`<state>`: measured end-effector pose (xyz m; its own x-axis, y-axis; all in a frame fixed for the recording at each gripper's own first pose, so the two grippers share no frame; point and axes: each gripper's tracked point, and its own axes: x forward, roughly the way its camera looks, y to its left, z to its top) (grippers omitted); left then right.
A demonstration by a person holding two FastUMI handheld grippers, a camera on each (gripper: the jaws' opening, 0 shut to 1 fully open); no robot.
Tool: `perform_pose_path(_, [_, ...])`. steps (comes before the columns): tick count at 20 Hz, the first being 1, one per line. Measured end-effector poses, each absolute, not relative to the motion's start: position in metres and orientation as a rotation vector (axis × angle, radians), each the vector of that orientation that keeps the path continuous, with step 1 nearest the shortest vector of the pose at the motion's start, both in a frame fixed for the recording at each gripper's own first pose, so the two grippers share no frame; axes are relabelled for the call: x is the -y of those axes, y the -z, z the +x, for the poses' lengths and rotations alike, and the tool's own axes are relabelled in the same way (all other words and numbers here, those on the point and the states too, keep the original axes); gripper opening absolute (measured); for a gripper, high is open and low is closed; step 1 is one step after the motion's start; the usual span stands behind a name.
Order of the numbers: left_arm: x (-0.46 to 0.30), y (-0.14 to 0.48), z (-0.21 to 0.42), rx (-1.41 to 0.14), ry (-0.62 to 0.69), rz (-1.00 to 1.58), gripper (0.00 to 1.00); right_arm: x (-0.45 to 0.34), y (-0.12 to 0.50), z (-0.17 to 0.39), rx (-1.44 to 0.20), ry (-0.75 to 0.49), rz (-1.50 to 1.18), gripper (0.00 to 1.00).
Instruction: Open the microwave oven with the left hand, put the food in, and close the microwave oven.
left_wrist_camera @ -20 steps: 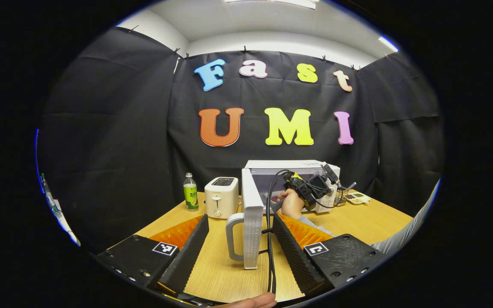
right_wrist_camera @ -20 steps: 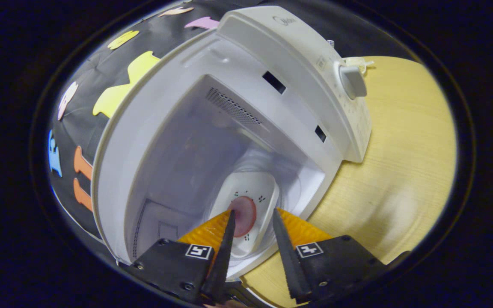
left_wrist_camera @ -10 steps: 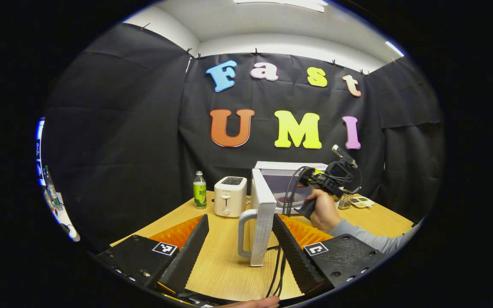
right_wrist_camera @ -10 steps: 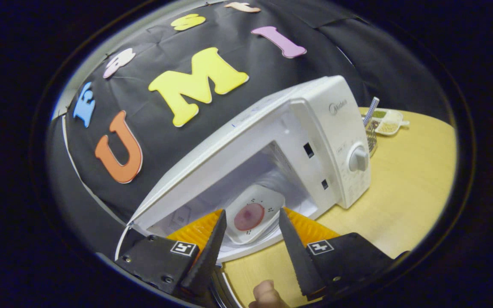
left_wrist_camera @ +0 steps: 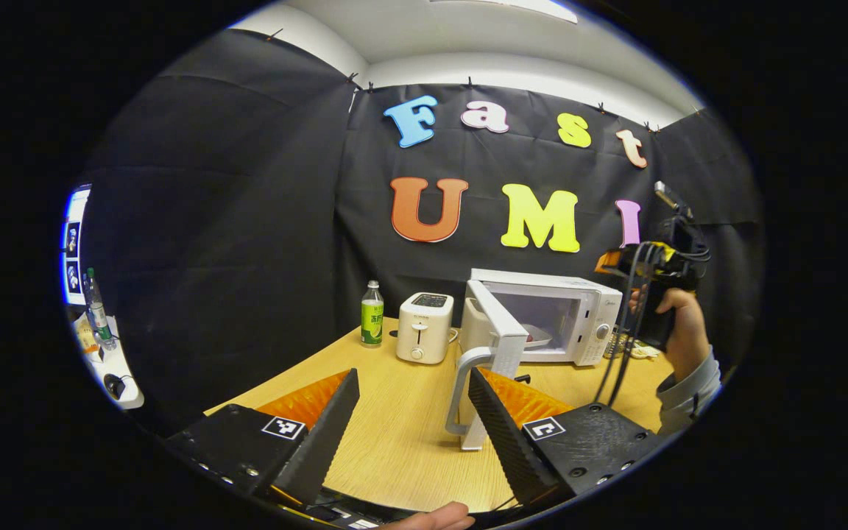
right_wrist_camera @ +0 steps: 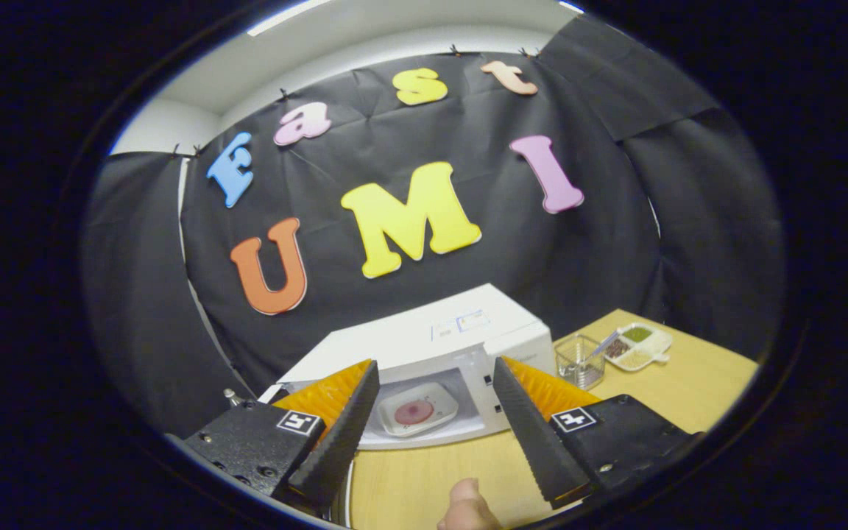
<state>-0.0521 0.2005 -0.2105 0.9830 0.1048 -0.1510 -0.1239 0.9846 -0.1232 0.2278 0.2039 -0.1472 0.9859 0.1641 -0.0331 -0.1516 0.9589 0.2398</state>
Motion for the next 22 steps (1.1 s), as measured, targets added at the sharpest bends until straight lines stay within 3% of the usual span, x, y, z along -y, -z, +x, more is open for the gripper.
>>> perform_pose_path(1, [-0.206,0.214,-0.049,-0.149,-0.128,-0.130,0.92,-0.188,0.130,0.216,-0.013,-0.157,0.205,0.88])
perform_pose_path(2, [-0.213,0.217,-0.046,-0.154,-0.147,-0.124,0.92,-0.172,0.116,0.206,0.027,-0.147,0.176,0.99])
perform_pose_path(9, [-0.226,0.220,-0.016,-0.117,-0.194,-0.132,0.87,-0.068,0.041,0.139,0.213,-0.059,0.086,0.99])
perform_pose_path(10, [-0.226,0.223,-0.010,-0.118,-0.187,-0.127,0.73,-0.056,0.037,0.129,0.220,-0.050,0.058,0.99])
perform_pose_path(11, [-0.224,0.228,-0.005,-0.127,-0.177,-0.121,0.72,-0.047,0.031,0.120,0.228,-0.041,0.033,0.99])
perform_pose_path(12, [-0.222,0.233,0.001,-0.138,-0.165,-0.117,0.64,-0.039,0.028,0.113,0.228,-0.042,0.014,0.99])
perform_pose_path(13, [-0.221,0.238,0.006,-0.148,-0.155,-0.107,0.46,-0.032,0.027,0.106,0.228,-0.047,0.002,0.99])
perform_pose_path(14, [-0.220,0.242,0.012,-0.161,-0.139,-0.101,0.37,-0.028,0.027,0.101,0.221,-0.058,-0.006,0.99])
perform_pose_path(15, [-0.218,0.246,0.016,-0.174,-0.126,-0.104,0.04,-0.021,0.026,0.097,0.219,-0.055,-0.004,0.90])
perform_pose_path(16, [-0.219,0.251,0.021,-0.186,-0.126,-0.117,0.08,-0.013,0.028,0.094,0.220,-0.049,-0.003,1.00])
perform_pose_path(17, [-0.221,0.255,0.025,-0.191,-0.133,-0.128,0.00,-0.010,0.030,0.093,0.215,-0.049,-0.007,1.00])
perform_pose_path(19, [-0.216,0.261,0.028,-0.190,-0.113,-0.134,0.00,0.003,0.029,0.090,0.215,-0.031,-0.016,1.00])
perform_pose_path(20, [-0.213,0.262,0.033,-0.190,-0.101,-0.130,0.00,0.008,0.027,0.087,0.220,-0.029,-0.016,0.92])
perform_pose_path(21, [-0.208,0.264,0.035,-0.192,-0.087,-0.126,0.00,0.011,0.026,0.085,0.223,-0.030,-0.015,1.00])
perform_pose_path(22, [-0.204,0.266,0.039,-0.194,-0.076,-0.126,0.00,0.014,0.026,0.081,0.222,-0.031,-0.017,1.00])
